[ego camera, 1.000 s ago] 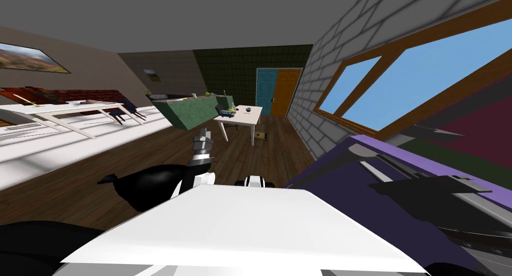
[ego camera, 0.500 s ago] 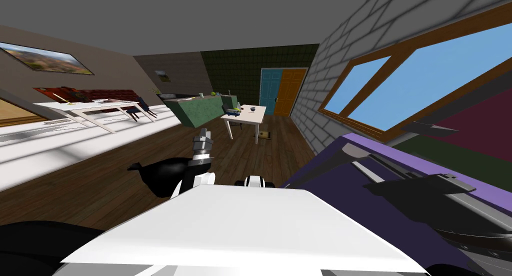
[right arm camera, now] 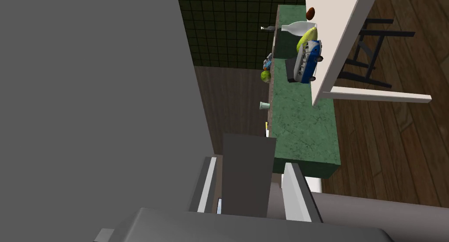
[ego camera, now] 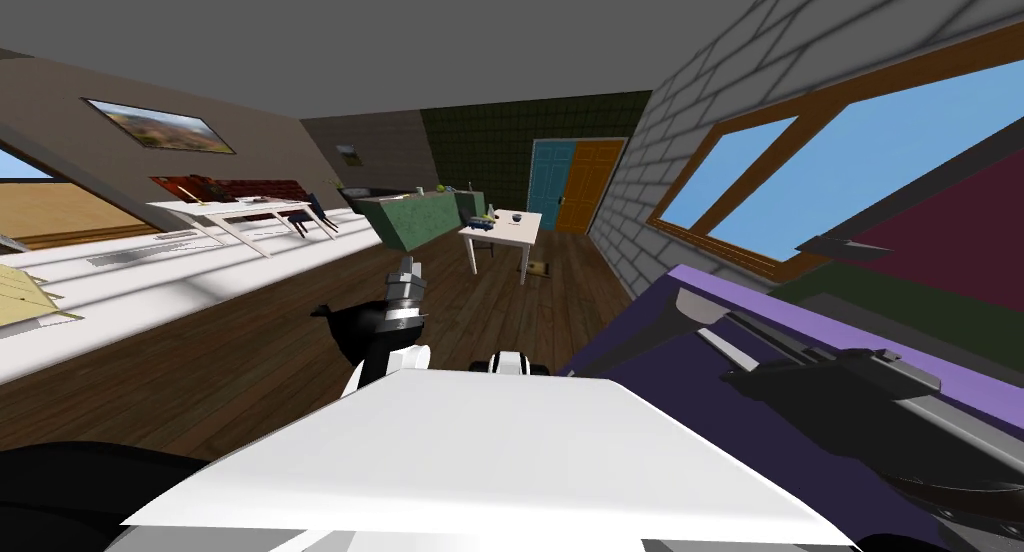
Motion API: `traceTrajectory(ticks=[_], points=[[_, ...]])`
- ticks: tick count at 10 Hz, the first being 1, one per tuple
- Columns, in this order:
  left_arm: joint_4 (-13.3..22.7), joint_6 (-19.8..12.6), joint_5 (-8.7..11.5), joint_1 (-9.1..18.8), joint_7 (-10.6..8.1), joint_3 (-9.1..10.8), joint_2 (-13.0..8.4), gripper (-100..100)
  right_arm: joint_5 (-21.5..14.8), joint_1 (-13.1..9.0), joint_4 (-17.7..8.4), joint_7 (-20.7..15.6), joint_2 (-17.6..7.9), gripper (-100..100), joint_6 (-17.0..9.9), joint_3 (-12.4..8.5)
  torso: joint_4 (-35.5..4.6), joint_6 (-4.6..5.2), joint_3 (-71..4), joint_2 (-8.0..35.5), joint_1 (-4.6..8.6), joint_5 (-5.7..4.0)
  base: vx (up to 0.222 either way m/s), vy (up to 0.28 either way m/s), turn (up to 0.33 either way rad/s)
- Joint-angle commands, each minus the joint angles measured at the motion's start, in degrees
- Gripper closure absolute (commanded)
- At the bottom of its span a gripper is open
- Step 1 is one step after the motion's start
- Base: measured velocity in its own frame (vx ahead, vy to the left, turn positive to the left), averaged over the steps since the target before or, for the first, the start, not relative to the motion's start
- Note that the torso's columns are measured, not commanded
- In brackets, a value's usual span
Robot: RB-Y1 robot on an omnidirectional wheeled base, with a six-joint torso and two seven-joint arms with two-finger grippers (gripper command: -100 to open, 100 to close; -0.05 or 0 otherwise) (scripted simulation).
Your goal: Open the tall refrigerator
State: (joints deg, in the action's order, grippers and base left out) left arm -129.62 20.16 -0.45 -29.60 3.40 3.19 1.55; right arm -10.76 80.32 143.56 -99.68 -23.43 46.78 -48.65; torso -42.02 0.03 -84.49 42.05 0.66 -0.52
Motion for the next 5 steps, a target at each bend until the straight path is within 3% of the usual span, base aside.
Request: traceTrajectory(ticks=[1,2,4,5], points=[[0.0,0.0,0.0,0.0,0.0,0.0,0.0,0,0.9,0.4,-0.7,-0.9,-1.0,100,1.4,0.3,0.0,0.01,0.1,0.1,-0.17,0.03,-0.076,0.075,0.038],[0.0,0.0,0.0,0.0,0.0,0.02,0.0,0,2.4,0.4,-2.5,-2.1,-3.2,100,3.2,0.3,-0.1,0.07,0.1,0.0,-0.24,0.12,-0.087,0.068,0.084],[0.0,0.0,0.0,0.0,0.0,0.0,0.0,0,4.9,0.8,-6.0,-4.2,-6.7,100,6.4,0.6,-0.1,-0.03,0.3,0.5,-0.41,0.16,-0.224,0.125,0.183],[0.0,0.0,0.0,0.0,0.0,-0.01,0.0,0,4.9,0.8,-6.0,-4.2,-7.5,100,6.4,0.6,-0.2,-0.01,0.4,0.6,-0.41,0.12,-0.167,0.143,0.048]])
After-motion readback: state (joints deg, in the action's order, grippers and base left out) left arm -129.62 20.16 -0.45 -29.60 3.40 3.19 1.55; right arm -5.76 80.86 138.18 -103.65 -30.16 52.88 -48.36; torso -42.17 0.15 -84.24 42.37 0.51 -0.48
